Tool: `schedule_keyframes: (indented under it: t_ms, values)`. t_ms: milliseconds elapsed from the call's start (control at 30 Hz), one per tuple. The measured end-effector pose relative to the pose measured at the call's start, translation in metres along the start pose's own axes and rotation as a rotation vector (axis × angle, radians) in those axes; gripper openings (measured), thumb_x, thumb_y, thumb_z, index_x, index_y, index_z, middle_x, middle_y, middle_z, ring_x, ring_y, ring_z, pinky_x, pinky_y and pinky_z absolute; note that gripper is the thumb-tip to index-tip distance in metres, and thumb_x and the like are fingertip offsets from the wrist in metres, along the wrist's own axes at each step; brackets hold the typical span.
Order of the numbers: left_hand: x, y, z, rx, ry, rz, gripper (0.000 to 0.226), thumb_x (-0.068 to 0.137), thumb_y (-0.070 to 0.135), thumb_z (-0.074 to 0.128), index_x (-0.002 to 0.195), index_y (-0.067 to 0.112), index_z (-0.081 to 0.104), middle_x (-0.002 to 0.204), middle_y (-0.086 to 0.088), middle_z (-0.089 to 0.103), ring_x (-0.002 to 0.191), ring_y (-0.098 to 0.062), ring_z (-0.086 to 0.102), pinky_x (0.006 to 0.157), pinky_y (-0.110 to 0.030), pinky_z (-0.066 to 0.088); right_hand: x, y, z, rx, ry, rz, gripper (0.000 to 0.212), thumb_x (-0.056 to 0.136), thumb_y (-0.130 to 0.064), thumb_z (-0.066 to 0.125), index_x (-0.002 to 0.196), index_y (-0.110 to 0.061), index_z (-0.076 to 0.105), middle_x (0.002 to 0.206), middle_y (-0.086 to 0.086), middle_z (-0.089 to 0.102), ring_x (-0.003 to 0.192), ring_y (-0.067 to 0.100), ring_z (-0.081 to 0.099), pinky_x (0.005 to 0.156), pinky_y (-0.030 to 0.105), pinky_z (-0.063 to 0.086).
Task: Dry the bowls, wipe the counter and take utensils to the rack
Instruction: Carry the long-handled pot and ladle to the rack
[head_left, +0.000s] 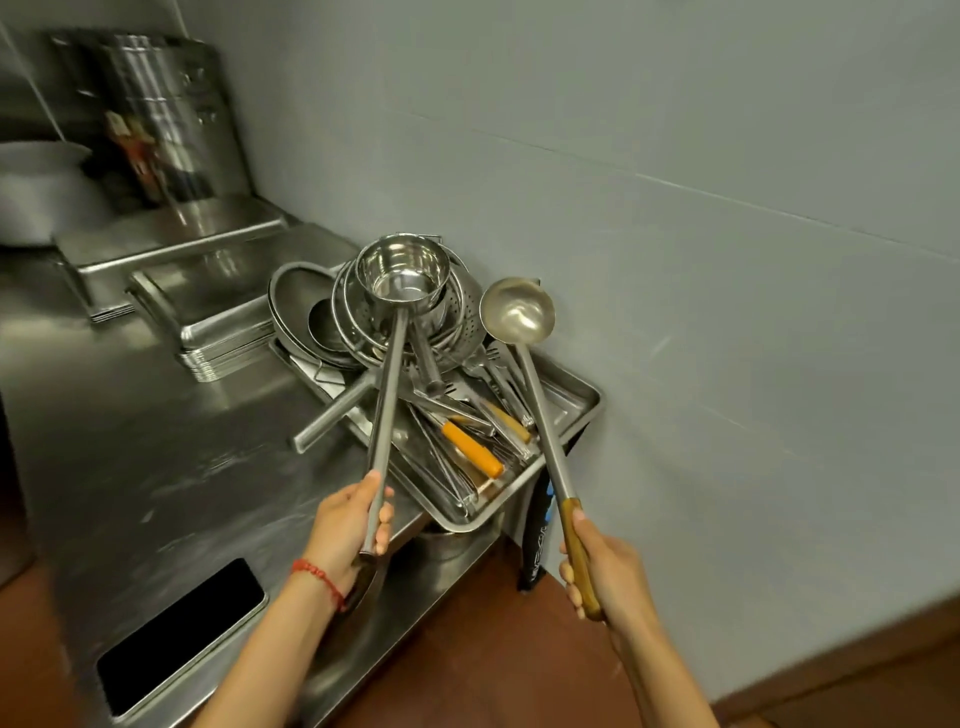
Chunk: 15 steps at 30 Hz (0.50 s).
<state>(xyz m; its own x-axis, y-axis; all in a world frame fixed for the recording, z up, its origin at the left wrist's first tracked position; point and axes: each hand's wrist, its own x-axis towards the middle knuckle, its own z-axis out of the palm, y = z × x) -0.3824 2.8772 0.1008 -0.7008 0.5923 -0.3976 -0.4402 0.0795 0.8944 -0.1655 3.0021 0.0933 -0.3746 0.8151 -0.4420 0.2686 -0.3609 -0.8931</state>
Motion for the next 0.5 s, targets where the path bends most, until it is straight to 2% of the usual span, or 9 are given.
schedule_keyframes:
  t_ms: [267, 500]
  values:
    - [0.037, 0.008, 0.015, 0.079, 0.033, -0.031, 0.032, 0.093, 0.03, 0.05, 0.08, 0.002, 0.057, 0.038, 0.002, 0.05, 0.026, -0.01, 0.04, 0.028, -0.014, 0.034, 0.04, -0.002, 0.0, -0.036, -0.009, 0.069, 0.05, 0.091, -0.046, 0.049, 0.07, -0.002, 0.061, 0.042, 0.006, 0.053, 0.031, 0.017, 0.044, 0.031, 0.02, 0.034]
    - [0.044, -0.01, 0.024, 0.043, 0.045, -0.04, 0.031, 0.094, 0.028, 0.046, 0.081, 0.002, 0.056, 0.036, 0.002, 0.049, 0.024, -0.01, 0.04, 0.027, -0.013, 0.033, 0.057, 0.005, -0.007, -0.043, -0.01, 0.096, 0.049, 0.091, -0.045, 0.049, 0.068, -0.003, 0.061, 0.039, 0.005, 0.052, 0.029, 0.017, 0.044, 0.031, 0.018, 0.033]
